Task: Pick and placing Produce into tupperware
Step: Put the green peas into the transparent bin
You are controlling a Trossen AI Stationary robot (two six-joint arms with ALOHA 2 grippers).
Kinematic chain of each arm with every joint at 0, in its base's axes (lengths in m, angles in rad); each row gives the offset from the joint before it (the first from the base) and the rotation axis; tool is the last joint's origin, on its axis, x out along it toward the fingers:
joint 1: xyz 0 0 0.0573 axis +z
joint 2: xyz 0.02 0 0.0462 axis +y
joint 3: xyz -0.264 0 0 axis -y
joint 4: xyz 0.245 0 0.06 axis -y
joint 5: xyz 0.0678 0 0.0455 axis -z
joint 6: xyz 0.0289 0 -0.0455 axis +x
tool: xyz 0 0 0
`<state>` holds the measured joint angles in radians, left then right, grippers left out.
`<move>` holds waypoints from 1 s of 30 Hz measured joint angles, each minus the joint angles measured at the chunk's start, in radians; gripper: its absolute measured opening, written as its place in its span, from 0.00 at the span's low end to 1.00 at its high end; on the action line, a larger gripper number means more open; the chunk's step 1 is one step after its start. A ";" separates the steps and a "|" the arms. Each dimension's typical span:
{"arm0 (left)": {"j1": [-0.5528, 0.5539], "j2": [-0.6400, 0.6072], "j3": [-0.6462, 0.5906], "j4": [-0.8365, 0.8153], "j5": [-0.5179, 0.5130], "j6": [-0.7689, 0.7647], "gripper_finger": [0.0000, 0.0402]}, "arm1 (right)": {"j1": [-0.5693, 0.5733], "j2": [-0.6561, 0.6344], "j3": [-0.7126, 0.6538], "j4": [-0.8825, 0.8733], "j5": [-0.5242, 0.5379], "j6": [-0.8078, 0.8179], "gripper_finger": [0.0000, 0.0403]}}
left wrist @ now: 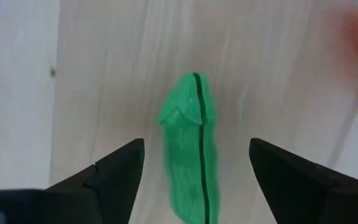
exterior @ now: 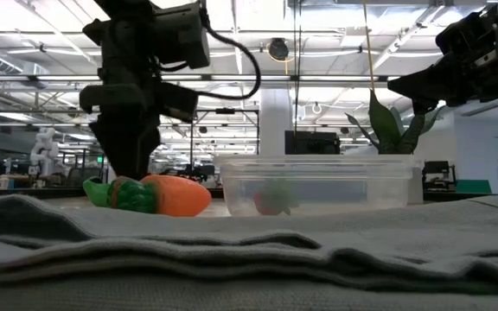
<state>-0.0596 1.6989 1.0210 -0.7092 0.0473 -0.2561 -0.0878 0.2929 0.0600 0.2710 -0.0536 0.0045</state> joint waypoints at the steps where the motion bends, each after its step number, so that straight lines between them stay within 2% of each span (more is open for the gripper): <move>1: -0.001 -0.002 0.001 0.010 -0.001 0.004 0.71 | 0.000 0.000 0.000 0.000 0.000 -0.002 0.00; 7: -0.002 -0.001 0.002 0.013 -0.005 0.014 0.68 | 0.000 0.000 0.000 0.000 0.000 -0.001 0.00; 30: -0.001 0.062 0.001 0.030 -0.017 0.021 0.68 | 0.000 0.000 0.000 -0.001 0.001 0.009 0.00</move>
<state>-0.0605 1.7612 1.0218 -0.6788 0.0298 -0.2348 -0.0879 0.2930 0.0597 0.2696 -0.0530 0.0133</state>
